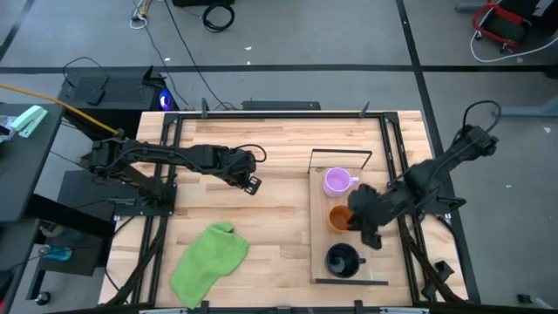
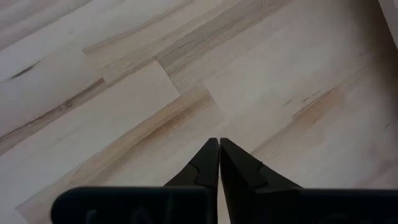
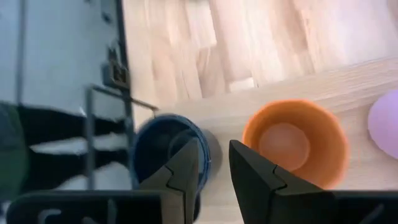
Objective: Stack small to large cups/mugs on shelf
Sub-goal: Return to Home Position
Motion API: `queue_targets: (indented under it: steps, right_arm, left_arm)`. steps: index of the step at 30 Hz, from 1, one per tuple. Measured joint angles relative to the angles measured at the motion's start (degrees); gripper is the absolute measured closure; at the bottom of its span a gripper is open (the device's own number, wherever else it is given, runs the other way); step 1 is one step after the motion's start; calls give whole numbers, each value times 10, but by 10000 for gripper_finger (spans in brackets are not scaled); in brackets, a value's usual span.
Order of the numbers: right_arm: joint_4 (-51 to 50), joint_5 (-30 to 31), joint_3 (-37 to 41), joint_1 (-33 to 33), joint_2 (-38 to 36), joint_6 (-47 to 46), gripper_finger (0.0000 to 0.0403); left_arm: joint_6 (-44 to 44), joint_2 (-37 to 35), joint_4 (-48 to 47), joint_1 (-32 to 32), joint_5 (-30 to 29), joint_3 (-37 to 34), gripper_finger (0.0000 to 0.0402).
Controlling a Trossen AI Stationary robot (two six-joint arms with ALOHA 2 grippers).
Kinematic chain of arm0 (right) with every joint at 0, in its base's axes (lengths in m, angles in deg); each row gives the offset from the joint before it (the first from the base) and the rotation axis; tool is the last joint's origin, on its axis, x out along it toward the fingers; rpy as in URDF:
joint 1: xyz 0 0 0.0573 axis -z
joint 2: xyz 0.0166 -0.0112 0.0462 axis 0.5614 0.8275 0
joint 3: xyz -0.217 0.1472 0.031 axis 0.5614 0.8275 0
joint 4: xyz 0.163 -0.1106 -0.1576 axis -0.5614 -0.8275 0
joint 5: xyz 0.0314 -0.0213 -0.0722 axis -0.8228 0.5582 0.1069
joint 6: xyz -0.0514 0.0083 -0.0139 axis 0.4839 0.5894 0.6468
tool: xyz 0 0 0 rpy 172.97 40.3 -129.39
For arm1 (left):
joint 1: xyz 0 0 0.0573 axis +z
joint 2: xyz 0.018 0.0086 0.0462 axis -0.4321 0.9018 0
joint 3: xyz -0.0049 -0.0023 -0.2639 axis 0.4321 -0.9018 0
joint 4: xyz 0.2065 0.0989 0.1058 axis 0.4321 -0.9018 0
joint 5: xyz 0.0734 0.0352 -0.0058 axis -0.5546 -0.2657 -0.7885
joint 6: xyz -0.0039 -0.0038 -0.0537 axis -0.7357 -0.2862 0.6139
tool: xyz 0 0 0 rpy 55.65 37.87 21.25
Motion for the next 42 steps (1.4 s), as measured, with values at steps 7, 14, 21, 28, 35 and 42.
queue_targets:
  steps: [7,14,21,28,35,42]
  right_arm:
    - [4,112,0,-36,-94,-45,305]
    - [30,138,0,-88,-157,-46,305]
    - [30,83,0,-96,-202,-63,305]
    - [42,50,1,-96,-223,-86,305]
    - [181,50,1,-96,-228,26,305]
    - [265,46,1,-137,-235,114,305]
  left_arm:
    - [22,0,-2,-9,0,28,377]
    - [-85,-3,-22,-33,0,177,379]
    - [-237,-4,-30,-58,0,360,388]
    - [-332,-4,-68,-84,5,488,379]
    - [-303,-4,-176,-109,-4,539,370]
    - [-287,-13,-178,-146,-34,488,376]
